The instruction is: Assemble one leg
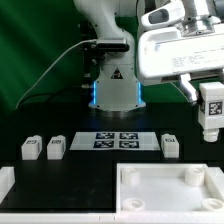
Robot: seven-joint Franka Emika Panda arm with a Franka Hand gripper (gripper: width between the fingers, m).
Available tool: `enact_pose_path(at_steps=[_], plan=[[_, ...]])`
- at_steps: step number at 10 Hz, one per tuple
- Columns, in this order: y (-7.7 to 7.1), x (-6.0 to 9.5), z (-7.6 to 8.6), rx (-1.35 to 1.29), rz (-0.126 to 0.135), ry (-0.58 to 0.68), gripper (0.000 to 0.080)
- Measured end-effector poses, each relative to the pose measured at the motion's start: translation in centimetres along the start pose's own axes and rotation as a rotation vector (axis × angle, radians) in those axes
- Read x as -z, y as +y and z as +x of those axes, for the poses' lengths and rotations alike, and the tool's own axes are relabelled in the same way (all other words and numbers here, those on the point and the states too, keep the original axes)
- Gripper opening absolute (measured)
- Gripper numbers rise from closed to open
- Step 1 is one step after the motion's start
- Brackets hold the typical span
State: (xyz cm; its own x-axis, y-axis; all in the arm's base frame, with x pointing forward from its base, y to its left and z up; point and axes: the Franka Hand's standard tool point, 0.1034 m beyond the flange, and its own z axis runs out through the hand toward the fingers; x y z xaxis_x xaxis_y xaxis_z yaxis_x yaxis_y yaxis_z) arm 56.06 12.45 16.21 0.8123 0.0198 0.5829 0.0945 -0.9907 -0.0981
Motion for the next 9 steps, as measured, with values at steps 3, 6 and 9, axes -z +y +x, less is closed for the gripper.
enact_pose_path(at_steps=[3,6,9], plan=[[1.0,-1.9,2.2,0.022,-0.012,0.001,0.0290],[1.2,-6.0,3.2,0.011,-0.013,0.027,0.0290],[1.7,-8.4,0.4,0.008,-0.022,-0.008,0.0290]])
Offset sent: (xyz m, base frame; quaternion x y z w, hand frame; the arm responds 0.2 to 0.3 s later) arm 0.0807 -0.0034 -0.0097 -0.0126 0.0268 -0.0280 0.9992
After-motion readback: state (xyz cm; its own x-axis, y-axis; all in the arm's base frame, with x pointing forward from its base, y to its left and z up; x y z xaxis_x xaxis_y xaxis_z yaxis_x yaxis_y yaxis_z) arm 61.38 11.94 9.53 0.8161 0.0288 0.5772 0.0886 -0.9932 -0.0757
